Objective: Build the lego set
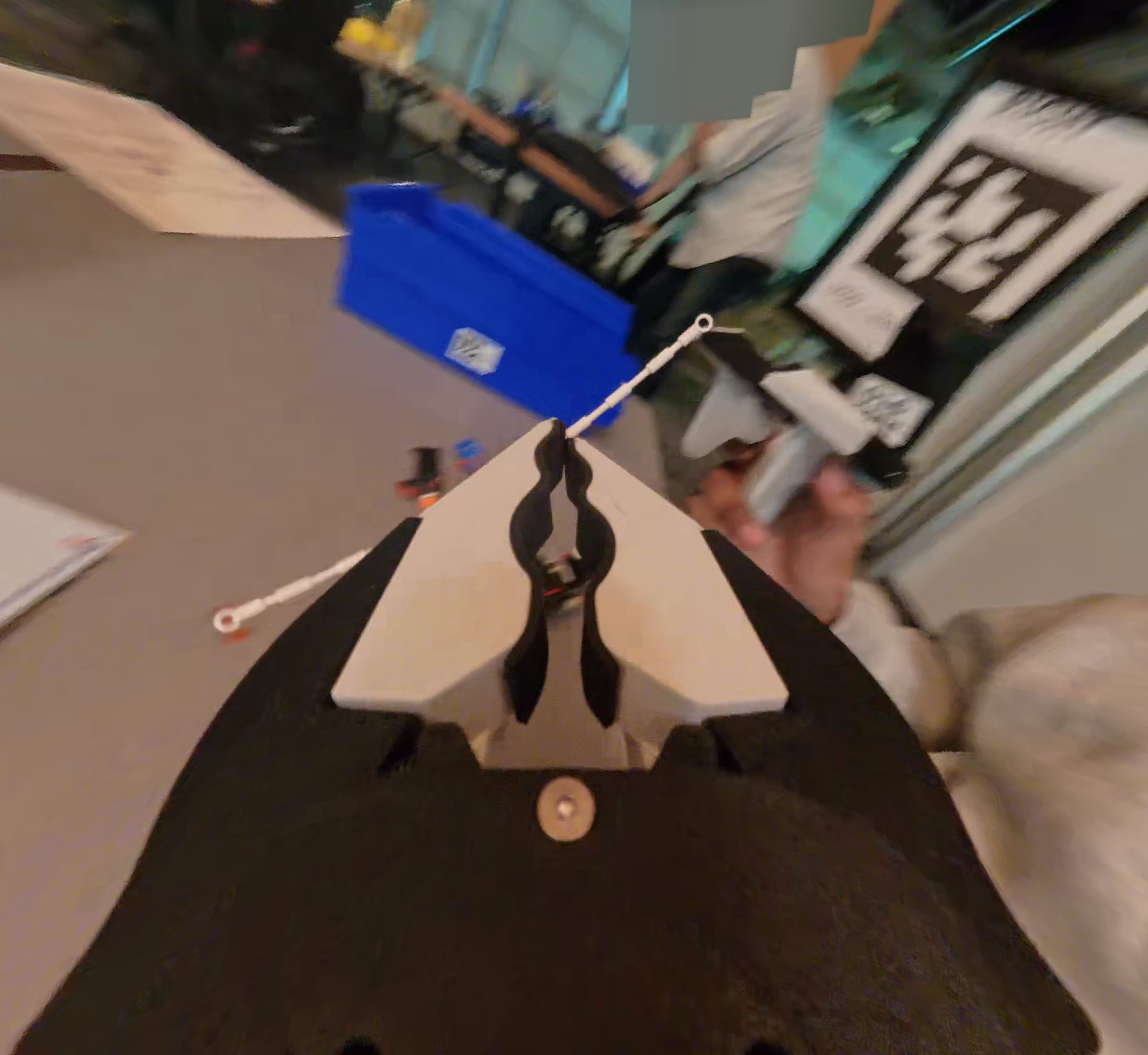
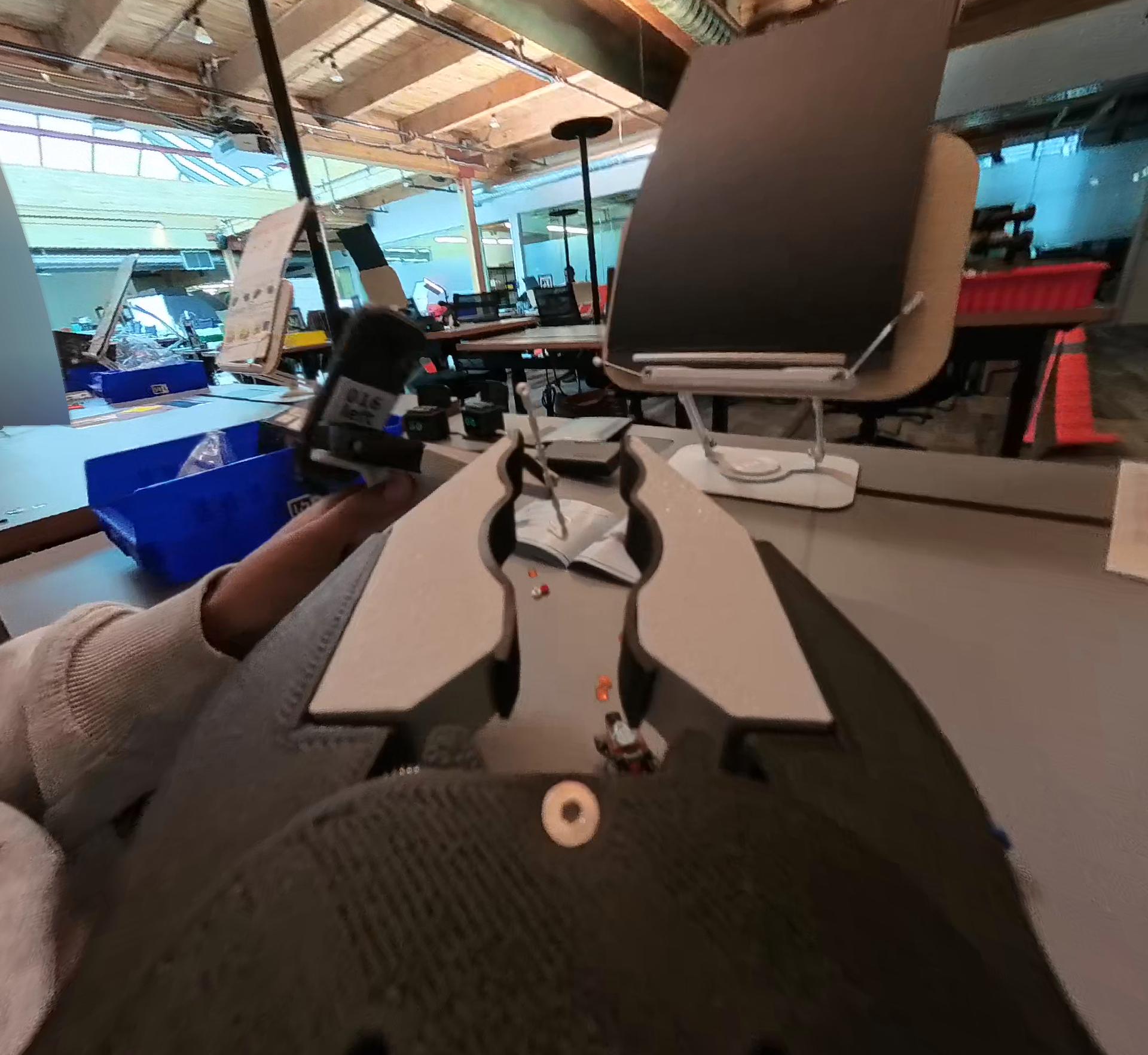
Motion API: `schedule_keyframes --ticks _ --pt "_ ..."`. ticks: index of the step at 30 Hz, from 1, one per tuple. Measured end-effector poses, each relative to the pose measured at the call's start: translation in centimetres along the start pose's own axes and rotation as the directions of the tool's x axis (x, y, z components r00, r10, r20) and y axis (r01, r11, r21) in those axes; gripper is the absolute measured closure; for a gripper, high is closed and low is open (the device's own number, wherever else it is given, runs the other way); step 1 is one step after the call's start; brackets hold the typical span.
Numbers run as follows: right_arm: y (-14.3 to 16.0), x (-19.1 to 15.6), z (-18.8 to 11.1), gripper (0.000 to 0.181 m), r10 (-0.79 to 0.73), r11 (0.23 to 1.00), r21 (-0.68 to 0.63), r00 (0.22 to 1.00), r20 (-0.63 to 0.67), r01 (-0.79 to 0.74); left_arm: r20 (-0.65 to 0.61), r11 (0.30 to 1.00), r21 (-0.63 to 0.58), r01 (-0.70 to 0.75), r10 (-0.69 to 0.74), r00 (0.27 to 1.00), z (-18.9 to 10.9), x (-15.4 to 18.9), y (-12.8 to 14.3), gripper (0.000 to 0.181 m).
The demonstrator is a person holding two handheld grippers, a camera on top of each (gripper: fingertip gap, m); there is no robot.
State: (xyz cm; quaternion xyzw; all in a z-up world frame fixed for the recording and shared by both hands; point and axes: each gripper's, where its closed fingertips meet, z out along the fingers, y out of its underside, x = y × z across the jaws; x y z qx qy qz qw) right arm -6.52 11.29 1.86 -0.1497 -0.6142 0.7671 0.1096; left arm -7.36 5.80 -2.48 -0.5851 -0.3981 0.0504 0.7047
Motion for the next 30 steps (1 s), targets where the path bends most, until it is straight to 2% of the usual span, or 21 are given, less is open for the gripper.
schedule_keyframes --ticks 4,8,14,18,21,30 --pt "-2.1 -2.0 -0.5 0.159 -0.066 0.996 0.070 0.995 0.071 0.061 -0.289 0.986 -0.001 0.164 -0.157 0.944 1.1 3.5 0.4 0.181" --pt "-2.9 -3.7 -0.8 0.163 -0.084 0.995 0.065 0.981 0.174 0.074 -0.397 0.982 -0.035 0.187 -0.186 0.899 1.7 5.1 1.1 0.181" --pt "-2.3 -4.1 -0.7 0.167 -0.184 0.983 0.017 0.969 0.166 0.184 -0.416 0.992 -0.078 0.100 -0.124 0.901 2.2 6.7 2.0 0.181" --pt "-1.8 -5.0 -0.6 0.169 -0.248 0.968 0.006 0.950 0.191 0.251 -0.435 0.991 -0.086 0.098 -0.126 0.892 2.3 7.2 2.1 0.181" --pt "-1.9 -5.2 -0.6 0.181 -0.268 0.963 0.013 0.946 0.183 0.270 -0.441 0.991 -0.090 0.098 -0.128 0.888 2.3 7.3 2.2 0.181" --pt "-1.5 -5.1 -0.6 0.180 -0.245 0.968 0.001 0.948 0.204 0.250 -0.460 0.993 -0.100 0.064 -0.103 0.882 2.3 8.1 2.4 0.181"
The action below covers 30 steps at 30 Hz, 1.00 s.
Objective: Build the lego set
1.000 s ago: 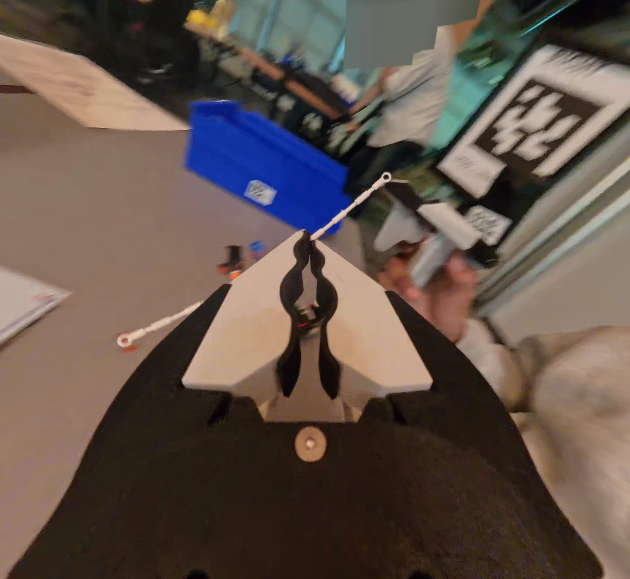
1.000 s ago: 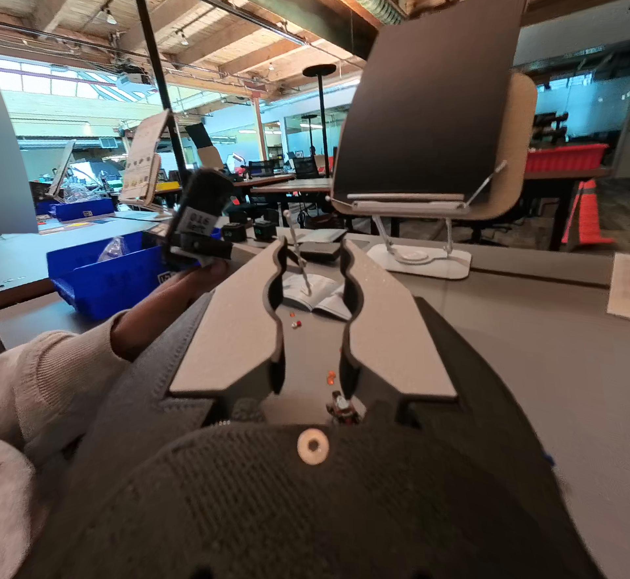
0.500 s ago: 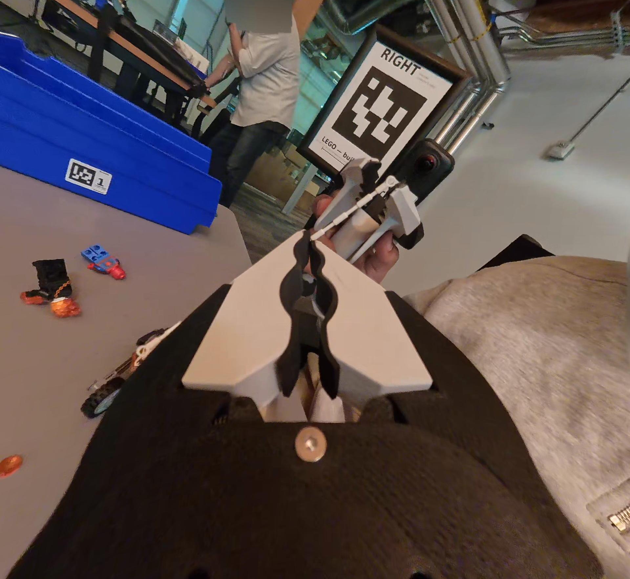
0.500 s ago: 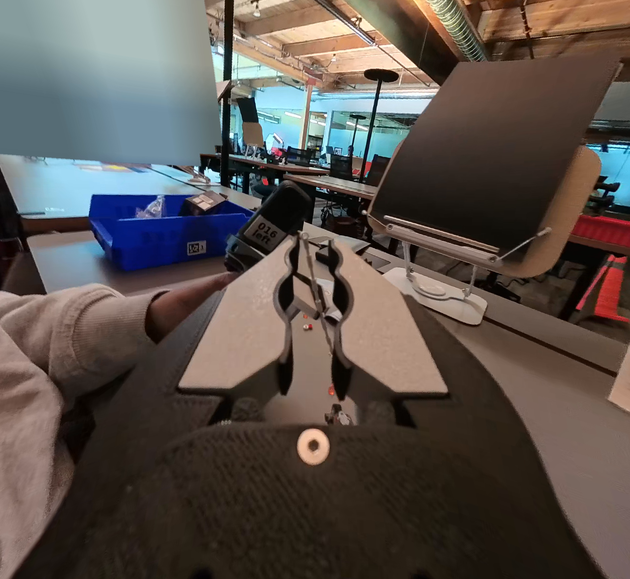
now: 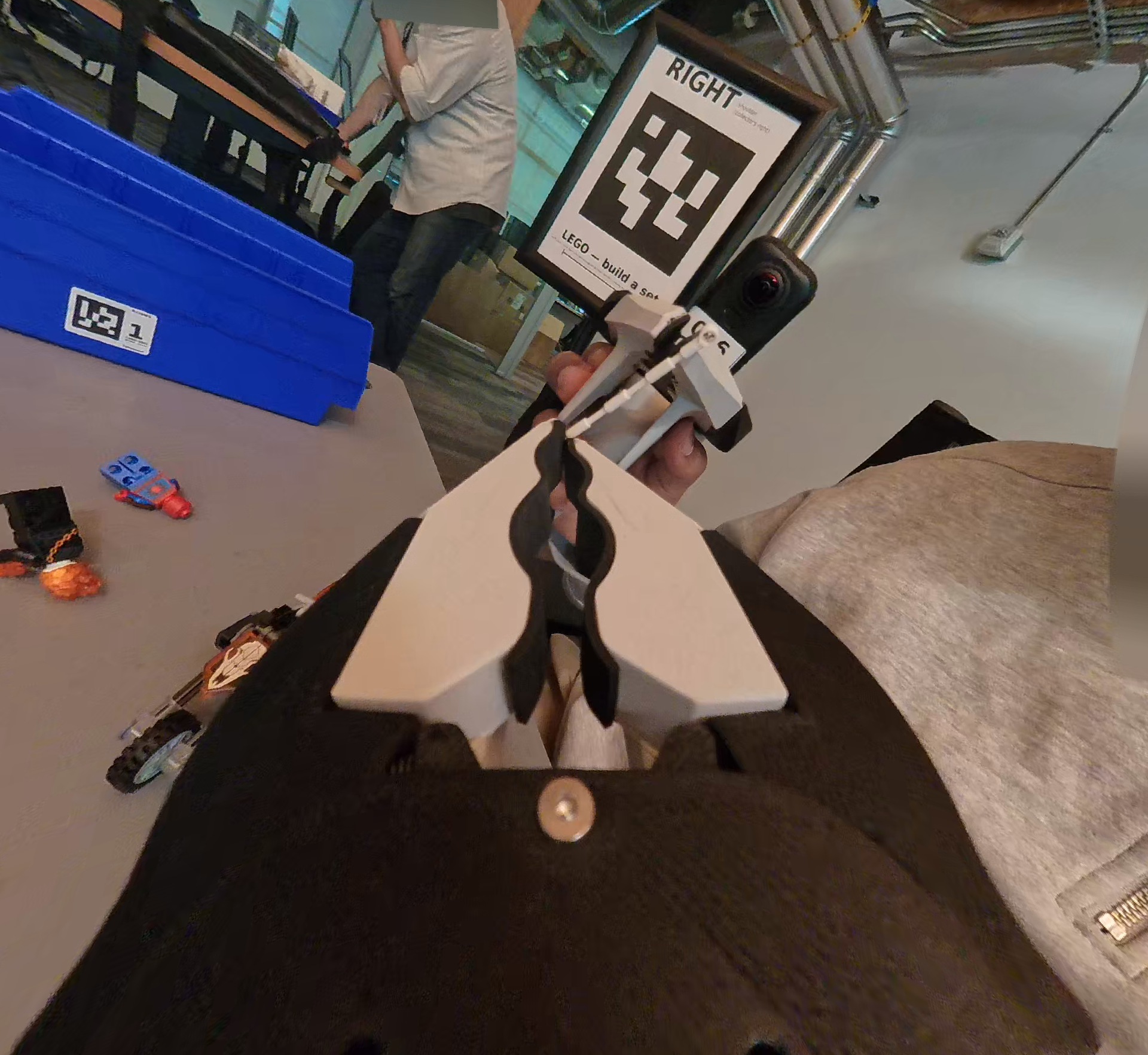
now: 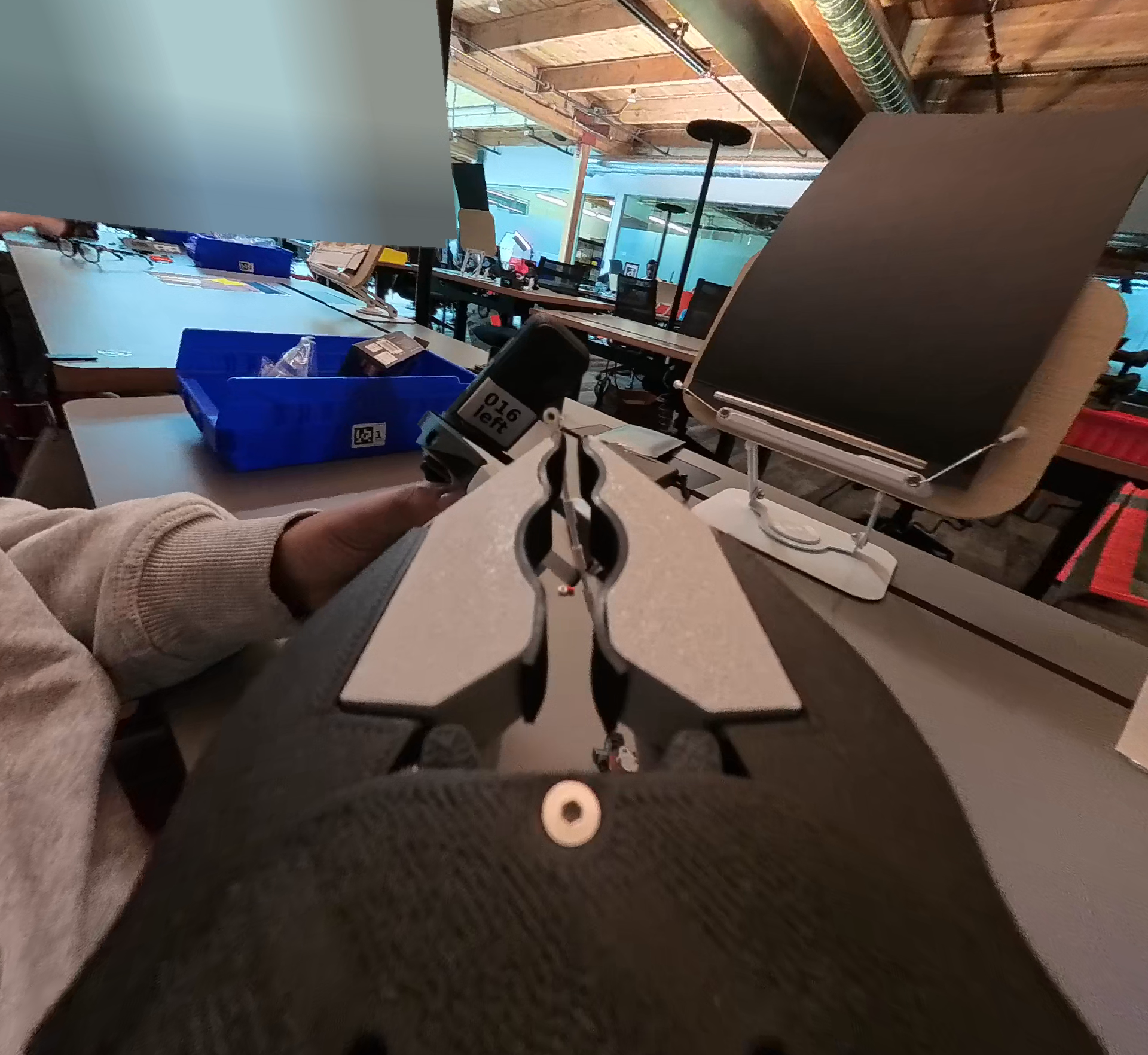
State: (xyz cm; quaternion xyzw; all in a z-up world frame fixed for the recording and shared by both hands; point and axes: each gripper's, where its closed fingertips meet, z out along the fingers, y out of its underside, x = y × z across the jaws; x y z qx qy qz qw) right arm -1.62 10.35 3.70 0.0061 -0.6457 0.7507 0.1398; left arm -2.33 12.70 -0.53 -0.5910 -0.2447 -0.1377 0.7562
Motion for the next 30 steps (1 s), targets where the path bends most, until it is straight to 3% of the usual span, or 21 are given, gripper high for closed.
schedule_keyframes --ticks 12,22,27,30 --pt "0.6 -0.7 -0.2 0.169 0.093 0.995 0.010 0.989 0.118 -0.094 -0.044 1.000 -0.010 0.004 -0.004 0.999 0.2 0.8 0.2 0.181" --pt "1.0 -1.6 -0.4 0.181 0.152 0.988 -0.005 0.965 0.213 -0.154 -0.111 1.000 -0.023 0.016 -0.018 0.994 0.5 1.6 0.5 0.181" --pt "0.6 -1.0 -0.6 0.181 0.162 0.986 -0.003 0.969 0.184 -0.164 -0.070 0.999 0.033 0.014 -0.011 0.997 0.1 0.9 -0.3 0.181" --pt "0.6 -0.1 -0.7 0.181 0.072 0.997 -0.031 0.992 0.100 -0.069 -0.086 0.991 0.129 0.036 -0.025 0.996 -1.0 1.0 -1.8 0.168"
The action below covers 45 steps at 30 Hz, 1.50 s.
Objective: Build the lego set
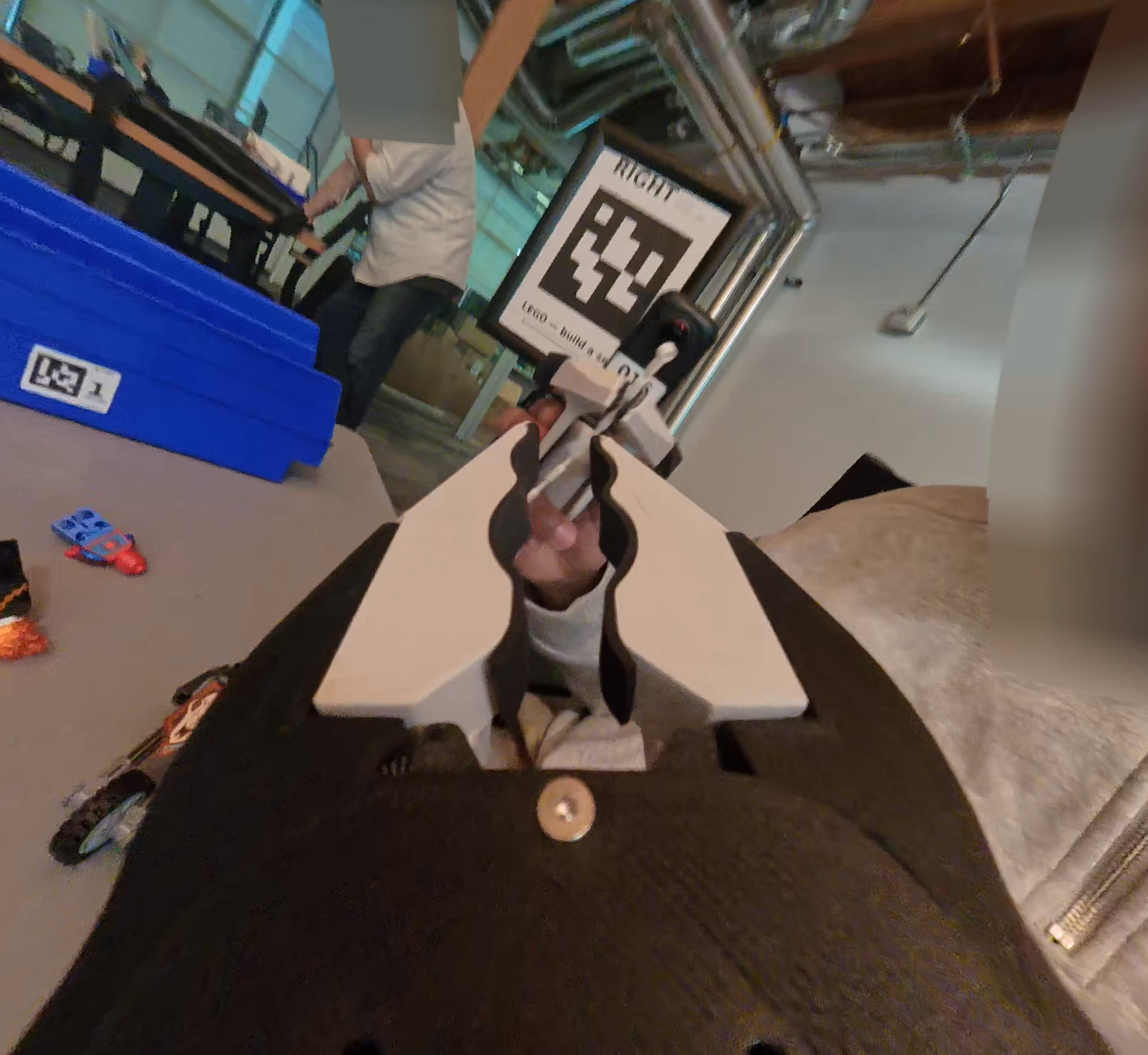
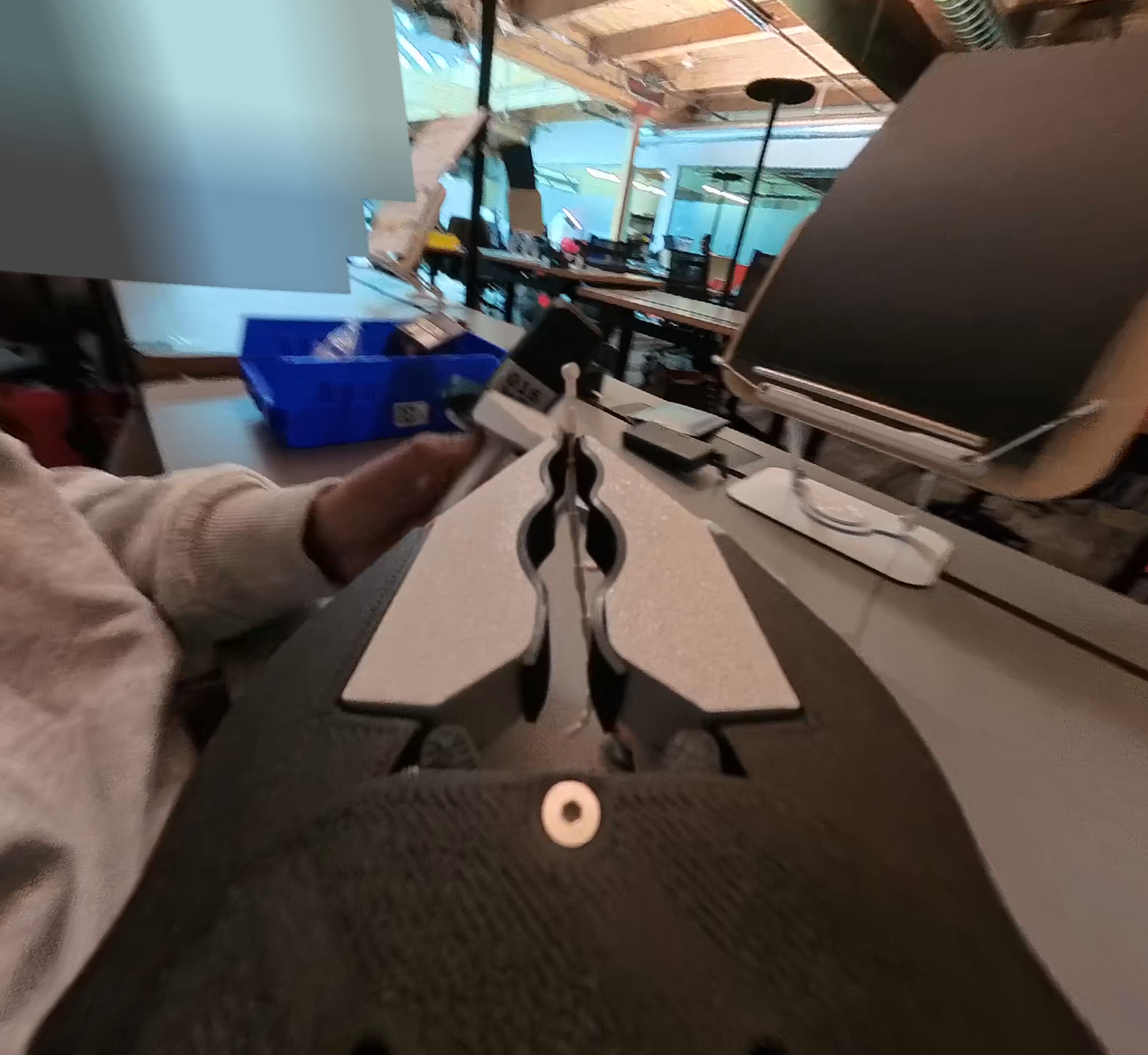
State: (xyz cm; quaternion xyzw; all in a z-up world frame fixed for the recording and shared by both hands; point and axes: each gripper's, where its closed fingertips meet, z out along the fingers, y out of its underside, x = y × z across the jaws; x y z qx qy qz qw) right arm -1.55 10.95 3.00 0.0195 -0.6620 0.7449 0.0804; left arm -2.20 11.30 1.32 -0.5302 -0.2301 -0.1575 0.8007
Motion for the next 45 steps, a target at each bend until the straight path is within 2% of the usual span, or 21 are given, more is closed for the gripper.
schedule_keyframes --ticks 3,7,8,10,13,18,24,28,35,45 --pt "1.0 0.5 0.2 0.181 -0.206 0.971 -0.143 0.975 -0.087 0.192 -0.031 0.998 0.059 -0.005 0.007 1.000 -0.8 0.9 -1.4 0.159" --pt "2.2 0.8 0.6 0.181 -0.502 0.833 -0.344 0.854 -0.140 0.433 -0.024 1.000 0.001 -0.016 0.016 1.000 -0.6 1.5 -1.3 0.155" --pt "2.3 0.9 0.8 0.181 -0.560 0.794 -0.379 0.815 -0.148 0.476 -0.002 1.000 -0.020 -0.007 0.007 1.000 -0.5 1.3 -1.1 0.156" --pt "2.3 0.9 1.0 0.181 -0.639 0.732 -0.424 0.753 -0.156 0.534 0.053 0.999 -0.037 0.011 -0.009 0.999 -0.5 0.7 -0.9 0.169" --pt "2.1 0.8 1.2 0.181 -0.681 0.699 -0.440 0.713 -0.168 0.563 0.063 0.999 -0.030 0.026 -0.024 0.998 -0.6 0.7 -1.1 0.178" --pt "1.2 0.2 1.3 0.181 -0.640 0.750 -0.360 0.746 -0.184 0.555 0.024 0.998 -0.031 0.053 -0.052 0.998 -0.6 1.6 -1.5 0.179" --pt "0.6 -0.7 0.9 0.169 -0.426 0.892 -0.223 0.896 -0.123 0.394 -0.123 0.995 0.042 0.087 -0.081 0.989 -1.2 3.8 -3.0 0.180" --pt "-0.8 -1.2 0.4 0.169 -0.303 0.949 -0.117 0.949 -0.088 0.293 -0.090 0.997 0.053 0.060 -0.055 0.994 -1.7 3.3 -3.2 0.180" --pt "-0.7 -0.8 0.2 0.178 -0.283 0.955 -0.118 0.955 -0.090 0.272 -0.094 0.999 0.040 0.032 -0.028 0.995 -1.8 3.4 -3.0 0.181" --pt "-0.2 -0.8 0.2 0.181 -0.265 0.958 -0.132 0.962 -0.068 0.254 -0.089 0.998 0.054 0.034 -0.030 0.996 -1.7 2.9 -3.0 0.177"
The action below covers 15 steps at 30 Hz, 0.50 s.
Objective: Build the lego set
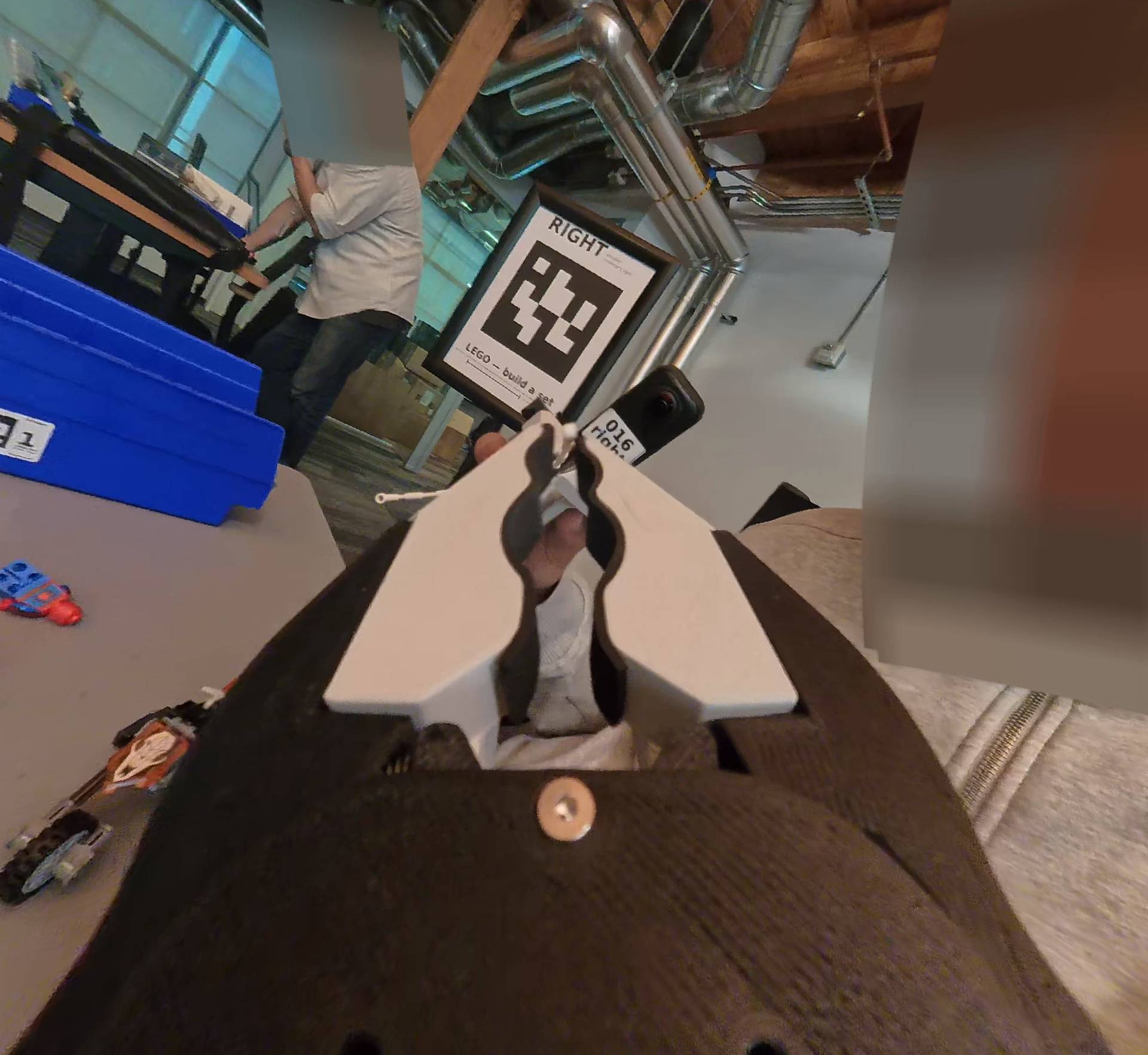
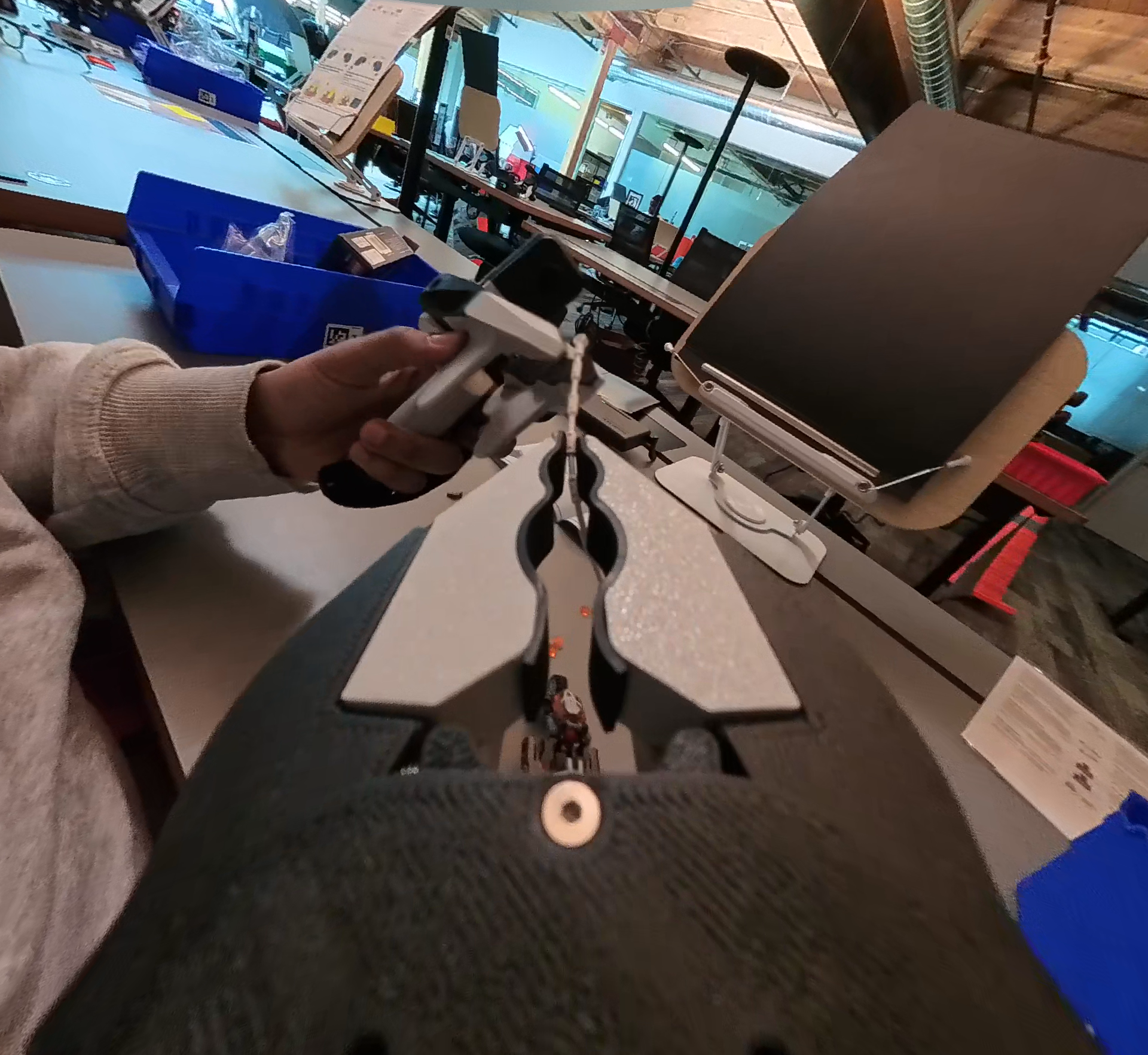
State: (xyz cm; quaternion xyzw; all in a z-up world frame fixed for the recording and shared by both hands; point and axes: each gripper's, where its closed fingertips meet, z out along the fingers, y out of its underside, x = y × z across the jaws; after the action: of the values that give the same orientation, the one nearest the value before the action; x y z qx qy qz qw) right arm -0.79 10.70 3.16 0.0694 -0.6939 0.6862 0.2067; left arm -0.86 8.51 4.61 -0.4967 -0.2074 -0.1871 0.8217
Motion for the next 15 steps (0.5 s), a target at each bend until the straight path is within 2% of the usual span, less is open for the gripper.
schedule_keyframes --ticks 2,5,7,10,15 --pt "0.2 0.6 -0.1 0.181 -0.006 1.000 -0.015 1.000 -0.015 0.006 0.030 0.999 0.037 -0.013 0.012 0.999 -0.2 -0.5 -0.5 0.145" --pt "0.7 1.6 -0.2 0.181 -0.090 0.989 -0.115 0.996 0.025 0.092 0.118 0.996 0.056 -0.064 0.057 0.991 -0.9 -1.9 -0.6 0.123" --pt "1.7 2.1 -0.6 0.180 -0.120 0.970 -0.200 0.989 0.085 0.135 0.201 0.995 0.012 -0.100 0.095 0.975 -1.2 -3.3 0.0 0.123" --pt "4.5 2.6 -2.1 0.181 0.018 0.945 -0.325 0.988 0.152 0.033 0.297 0.989 -0.082 -0.120 0.139 0.945 -1.2 -5.3 1.4 0.123" --pt "9.9 3.4 -6.1 0.181 0.314 0.863 -0.433 0.948 0.053 -0.261 0.420 0.966 -0.241 -0.092 0.189 0.888 -1.3 -8.6 4.4 0.130"
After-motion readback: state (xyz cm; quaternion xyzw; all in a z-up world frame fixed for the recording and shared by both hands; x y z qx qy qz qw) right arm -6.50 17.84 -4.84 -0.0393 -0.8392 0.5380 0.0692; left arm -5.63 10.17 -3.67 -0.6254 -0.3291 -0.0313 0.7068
